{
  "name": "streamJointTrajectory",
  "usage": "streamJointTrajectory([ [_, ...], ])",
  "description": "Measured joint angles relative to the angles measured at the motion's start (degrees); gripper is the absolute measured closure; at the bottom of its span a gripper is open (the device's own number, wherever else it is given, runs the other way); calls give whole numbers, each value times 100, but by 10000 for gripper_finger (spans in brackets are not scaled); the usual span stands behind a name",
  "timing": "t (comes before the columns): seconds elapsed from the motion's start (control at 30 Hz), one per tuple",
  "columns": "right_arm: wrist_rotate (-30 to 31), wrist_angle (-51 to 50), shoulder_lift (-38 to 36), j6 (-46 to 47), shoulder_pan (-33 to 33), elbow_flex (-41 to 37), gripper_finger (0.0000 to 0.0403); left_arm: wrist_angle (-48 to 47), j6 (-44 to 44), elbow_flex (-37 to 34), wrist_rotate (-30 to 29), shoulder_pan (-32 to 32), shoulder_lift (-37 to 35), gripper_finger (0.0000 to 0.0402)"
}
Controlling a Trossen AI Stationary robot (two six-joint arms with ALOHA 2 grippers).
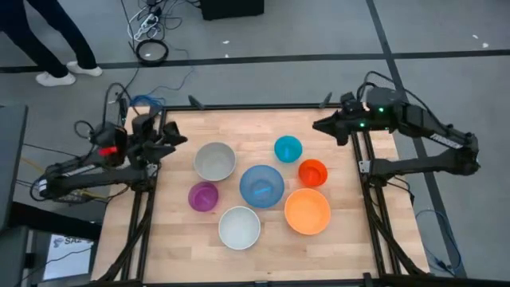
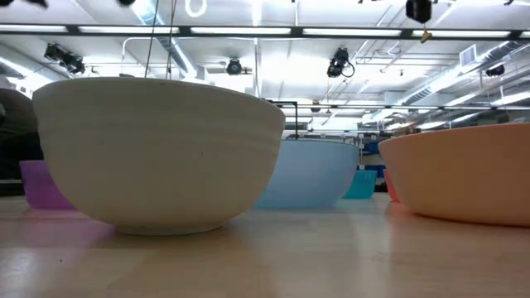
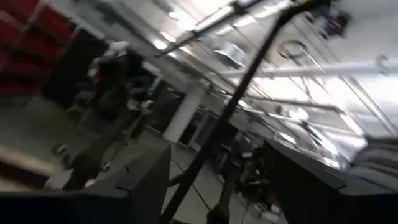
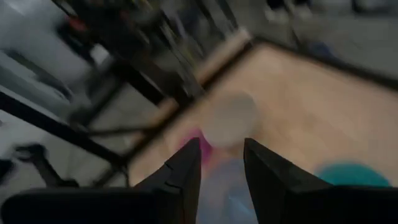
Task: Nest bowls inside each other
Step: Stack the orange bowl on top of the dark blue bowl
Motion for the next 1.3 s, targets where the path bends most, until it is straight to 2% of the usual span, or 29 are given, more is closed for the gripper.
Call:
streamJointTrajectory([
  [0.1, 51, -906, 357, -24, 23, 464, 291, 34, 602, 417, 216, 0, 311, 138],
  [0.17, -28, -994, 480, -145, 23, 566, 291, 102, 789, 623, 188, 0, 449, 138],
  [0.37, -459, -158, 713, -59, 29, 571, 291, 1181, 410, 813, -109, 2, 699, 138],
  [0.5, -721, 566, 828, 417, 46, 577, 291, 2093, -30, 820, -340, 2, 723, 138],
  [0.67, -797, 1071, 982, 377, 50, 577, 291, 2775, -9, 824, -357, 2, 715, 138],
  [0.9, -859, 1110, 1195, 473, 47, 577, 291, 2894, 236, 824, -412, -1, 720, 138],
  [1.07, -896, 1108, 1321, 686, 52, 574, 291, 2986, -730, 824, -471, -69, 720, 138],
  [1.3, -896, 1406, 1393, 577, 54, 573, 291, 3029, -755, 824, -644, -70, 735, 138],
])
